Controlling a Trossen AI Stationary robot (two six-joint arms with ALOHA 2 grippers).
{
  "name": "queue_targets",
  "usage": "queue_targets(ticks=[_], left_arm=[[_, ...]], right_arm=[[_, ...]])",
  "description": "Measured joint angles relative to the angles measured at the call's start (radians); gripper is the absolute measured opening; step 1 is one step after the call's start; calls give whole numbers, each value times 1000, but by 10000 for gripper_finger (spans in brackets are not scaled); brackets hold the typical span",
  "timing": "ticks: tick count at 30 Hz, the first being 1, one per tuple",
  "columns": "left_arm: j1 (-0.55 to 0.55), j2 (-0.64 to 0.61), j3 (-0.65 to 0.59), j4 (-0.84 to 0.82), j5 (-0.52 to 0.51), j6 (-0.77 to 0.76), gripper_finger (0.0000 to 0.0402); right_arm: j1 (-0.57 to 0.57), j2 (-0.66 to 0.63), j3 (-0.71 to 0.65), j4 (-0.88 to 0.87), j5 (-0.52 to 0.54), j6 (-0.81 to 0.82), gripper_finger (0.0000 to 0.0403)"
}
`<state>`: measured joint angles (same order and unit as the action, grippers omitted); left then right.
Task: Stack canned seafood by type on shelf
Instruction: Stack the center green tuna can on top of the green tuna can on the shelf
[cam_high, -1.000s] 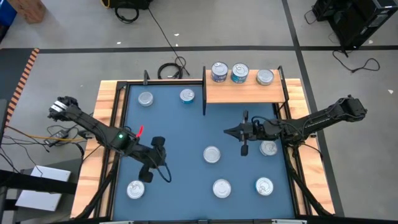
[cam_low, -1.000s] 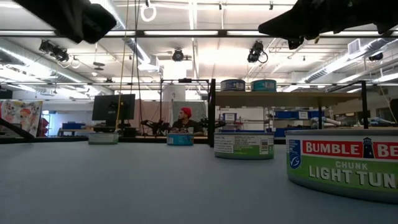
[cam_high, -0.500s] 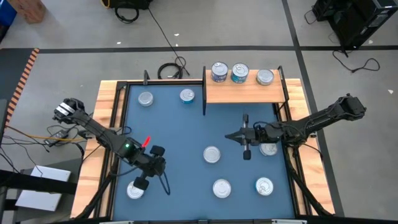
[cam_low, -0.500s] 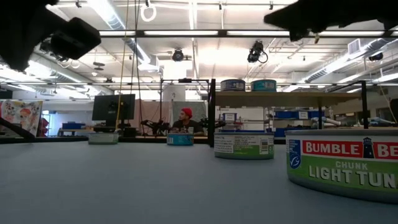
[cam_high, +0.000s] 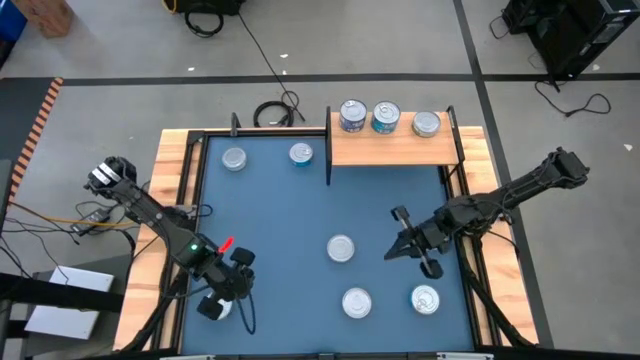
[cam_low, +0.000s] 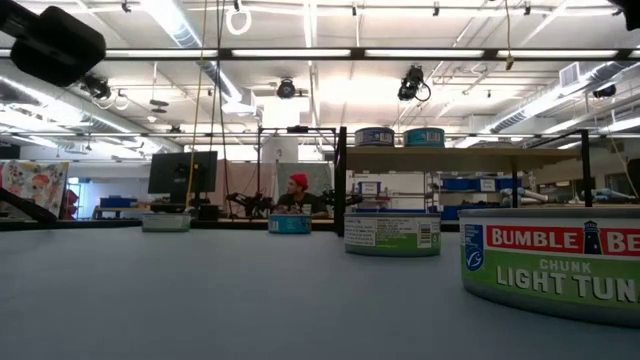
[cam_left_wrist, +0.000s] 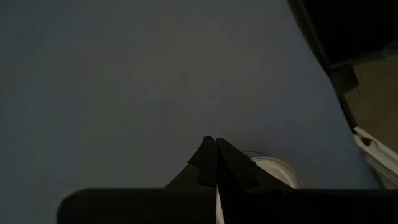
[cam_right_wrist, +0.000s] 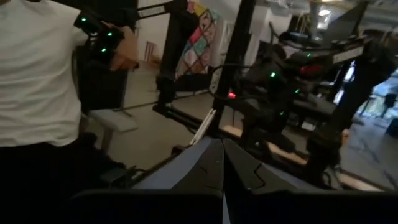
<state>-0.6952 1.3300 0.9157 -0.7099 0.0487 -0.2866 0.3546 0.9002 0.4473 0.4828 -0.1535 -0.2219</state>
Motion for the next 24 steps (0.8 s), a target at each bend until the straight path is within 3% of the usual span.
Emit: queue_targets(ticks=[17,24], left_arm=[[3,0,0,5,-23,-82,1],[60,-1,0,121,-69,-92,1]], right_arm=[[-4,-4,0,-111,182,69,5],[-4,-4,0,-127,226,91,4]])
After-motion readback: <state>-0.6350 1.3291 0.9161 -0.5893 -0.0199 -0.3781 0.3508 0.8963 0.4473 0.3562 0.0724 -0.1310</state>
